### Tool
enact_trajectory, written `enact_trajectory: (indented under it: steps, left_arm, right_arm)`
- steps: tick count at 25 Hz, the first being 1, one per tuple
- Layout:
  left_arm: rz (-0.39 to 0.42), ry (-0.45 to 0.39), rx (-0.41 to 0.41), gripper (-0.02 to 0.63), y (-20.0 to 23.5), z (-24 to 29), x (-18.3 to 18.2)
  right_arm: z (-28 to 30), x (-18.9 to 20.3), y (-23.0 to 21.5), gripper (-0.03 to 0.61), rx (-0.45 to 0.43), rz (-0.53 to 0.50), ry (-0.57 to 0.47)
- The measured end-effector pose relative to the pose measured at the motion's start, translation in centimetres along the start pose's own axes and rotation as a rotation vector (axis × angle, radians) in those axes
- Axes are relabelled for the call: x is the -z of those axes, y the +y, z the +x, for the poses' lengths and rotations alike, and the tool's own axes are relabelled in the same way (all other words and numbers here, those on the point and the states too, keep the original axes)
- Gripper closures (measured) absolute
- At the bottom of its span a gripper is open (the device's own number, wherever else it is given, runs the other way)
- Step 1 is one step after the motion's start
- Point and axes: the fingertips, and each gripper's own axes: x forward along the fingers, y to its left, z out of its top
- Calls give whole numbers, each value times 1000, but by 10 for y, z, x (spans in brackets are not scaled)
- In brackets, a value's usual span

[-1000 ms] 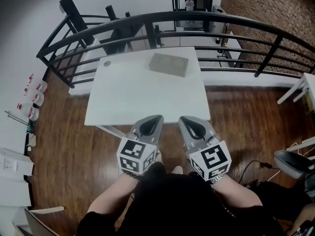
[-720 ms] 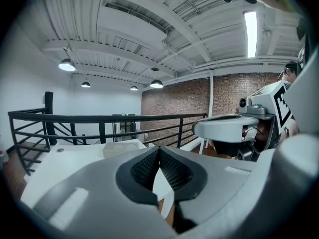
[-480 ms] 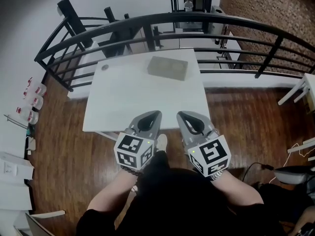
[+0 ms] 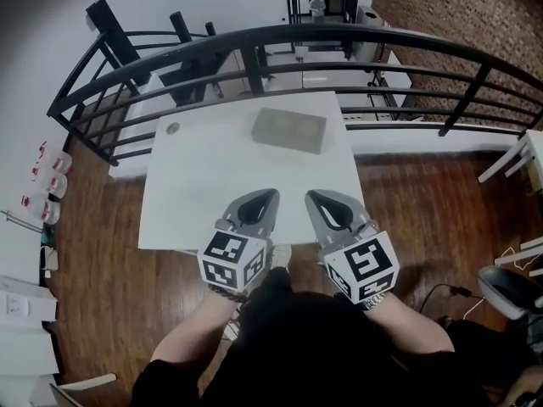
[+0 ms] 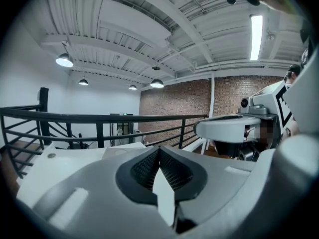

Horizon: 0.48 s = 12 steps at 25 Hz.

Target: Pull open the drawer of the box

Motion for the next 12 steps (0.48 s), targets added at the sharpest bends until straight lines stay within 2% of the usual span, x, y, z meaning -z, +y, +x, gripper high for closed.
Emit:
enact_trajectory:
  steps: [12]
  left_arm:
    - [-39,51,34,598,91,71,-14]
  right_arm:
    - [108,2,-43,586,16,40,76]
